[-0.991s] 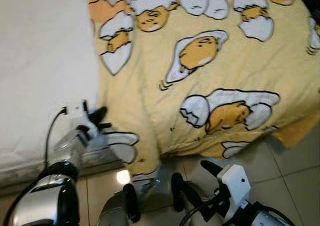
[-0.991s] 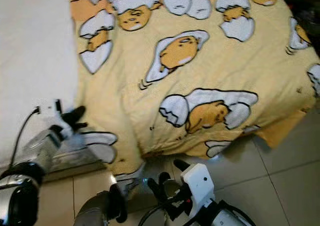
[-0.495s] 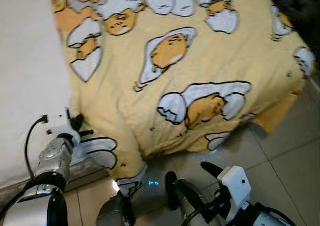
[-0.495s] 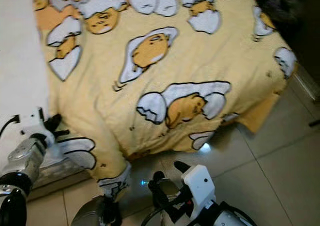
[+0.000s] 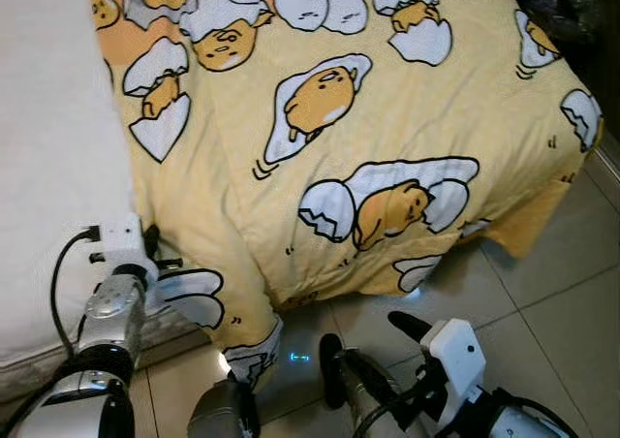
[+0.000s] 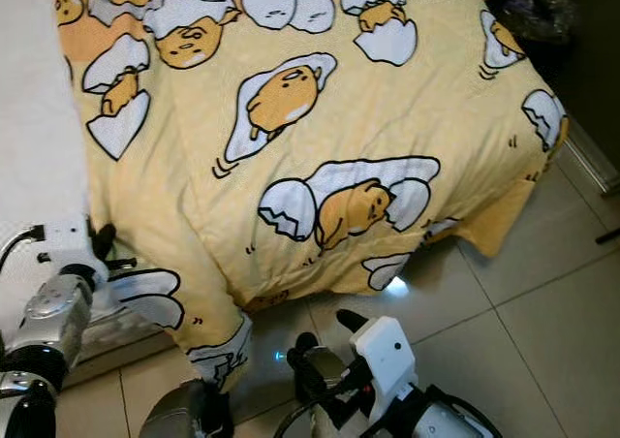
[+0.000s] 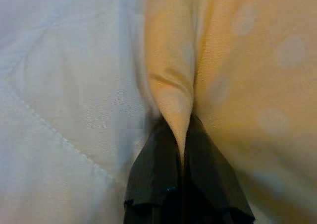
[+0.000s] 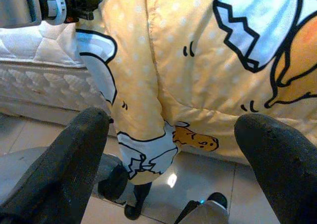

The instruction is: Clean up the room

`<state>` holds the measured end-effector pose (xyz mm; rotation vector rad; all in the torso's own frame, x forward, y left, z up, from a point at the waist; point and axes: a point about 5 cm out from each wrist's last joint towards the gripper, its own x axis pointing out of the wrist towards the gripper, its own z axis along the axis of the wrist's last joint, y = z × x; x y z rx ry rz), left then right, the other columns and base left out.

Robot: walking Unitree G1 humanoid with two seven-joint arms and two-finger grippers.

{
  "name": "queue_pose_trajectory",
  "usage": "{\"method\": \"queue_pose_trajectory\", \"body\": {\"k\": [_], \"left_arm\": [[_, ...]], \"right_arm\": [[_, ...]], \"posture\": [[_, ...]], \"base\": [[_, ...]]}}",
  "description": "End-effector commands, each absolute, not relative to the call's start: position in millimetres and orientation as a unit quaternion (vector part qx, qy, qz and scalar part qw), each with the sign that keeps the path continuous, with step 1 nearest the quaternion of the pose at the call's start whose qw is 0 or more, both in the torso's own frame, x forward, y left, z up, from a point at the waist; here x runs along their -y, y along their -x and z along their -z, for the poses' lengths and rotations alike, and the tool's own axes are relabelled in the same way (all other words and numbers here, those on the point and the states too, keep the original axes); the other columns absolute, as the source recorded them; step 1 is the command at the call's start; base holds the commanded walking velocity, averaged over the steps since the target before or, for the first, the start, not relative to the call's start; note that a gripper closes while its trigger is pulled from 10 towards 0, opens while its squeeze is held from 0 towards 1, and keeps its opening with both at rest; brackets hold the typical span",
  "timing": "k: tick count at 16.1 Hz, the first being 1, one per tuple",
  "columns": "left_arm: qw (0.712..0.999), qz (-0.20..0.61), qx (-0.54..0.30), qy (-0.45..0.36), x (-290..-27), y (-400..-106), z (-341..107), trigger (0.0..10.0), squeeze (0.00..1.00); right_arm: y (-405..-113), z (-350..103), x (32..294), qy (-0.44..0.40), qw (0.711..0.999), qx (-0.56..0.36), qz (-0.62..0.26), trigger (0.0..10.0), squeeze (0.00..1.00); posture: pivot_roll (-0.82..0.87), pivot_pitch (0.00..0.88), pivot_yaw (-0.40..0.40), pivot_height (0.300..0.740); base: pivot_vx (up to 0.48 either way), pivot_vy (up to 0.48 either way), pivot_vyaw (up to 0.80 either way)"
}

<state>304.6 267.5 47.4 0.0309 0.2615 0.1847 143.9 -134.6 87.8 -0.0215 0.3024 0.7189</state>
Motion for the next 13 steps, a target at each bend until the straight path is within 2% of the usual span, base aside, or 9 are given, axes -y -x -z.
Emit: {"method": "queue_pose_trajectory", "body": {"k": [1, 5, 6, 7, 8, 9, 10, 13], "left_arm": [[0.978, -0.102, -0.178, -0.019, -268.1, -287.7, -25.5, 10.0, 0.0], [0.978, -0.088, -0.184, -0.031, -264.8, -282.2, -20.8, 10.0, 0.0], [0.982, -0.082, -0.17, -0.028, -263.1, -278.4, -20.4, 0.0, 0.0], [0.982, -0.083, -0.165, -0.028, -263.1, -277.3, -20.7, 0.0, 1.0], [0.984, -0.078, -0.159, -0.03, -260.7, -279.1, -22.5, 3.4, 1.0], [0.984, -0.078, -0.159, -0.03, -260.7, -279.1, -22.5, 3.4, 1.0], [0.985, -0.077, -0.152, -0.03, -258.5, -283.0, -26.1, 10.0, 1.0], [0.985, -0.082, -0.152, -0.026, -257.6, -285.2, -27.6, 10.0, 1.0]], "right_arm": [[-140.1, -83.2, 137.1, 0.008, 0.922, -0.161, -0.351, 10.0, 0.0], [-138.1, -81.9, 135.1, 0.006, 0.921, -0.163, -0.354, 10.0, 0.0], [-136.5, -81.4, 135.4, 0.006, 0.921, -0.164, -0.353, 10.0, 0.0], [-136.1, -81.2, 135.6, 0.005, 0.921, -0.165, -0.353, 10.0, 0.0], [-136.6, -81.2, 135.8, 0.005, 0.921, -0.165, -0.353, 10.0, 0.0], [-136.6, -81.2, 135.8, 0.005, 0.921, -0.165, -0.353, 10.0, 0.0], [-139.1, -81.1, 136.1, 0.004, 0.921, -0.165, -0.354, 10.0, 0.0], [-142.6, -81.5, 137.8, 0.007, 0.921, -0.165, -0.353, 10.0, 0.0]], "posture": [[-0.19, 0.273, -0.023, 0.74], [-0.19, 0.279, -0.021, 0.74], [-0.18, 0.28, -0.024, 0.74], [-0.18, 0.28, -0.024, 0.74], [-0.18, 0.28, -0.028, 0.74], [-0.18, 0.28, -0.028, 0.74], [-0.18, 0.279, -0.029, 0.74], [-0.18, 0.274, -0.036, 0.74]], "base": [[0.0, 0.0, 0.0], [0.0, 0.0, 0.0], [0.0, 0.0, 0.0], [0.0, 0.0, 0.0], [0.0, 0.0, 0.0], [0.0, 0.0, 0.0], [0.0, 0.0, 0.0], [0.0, 0.0, 0.0]]}}
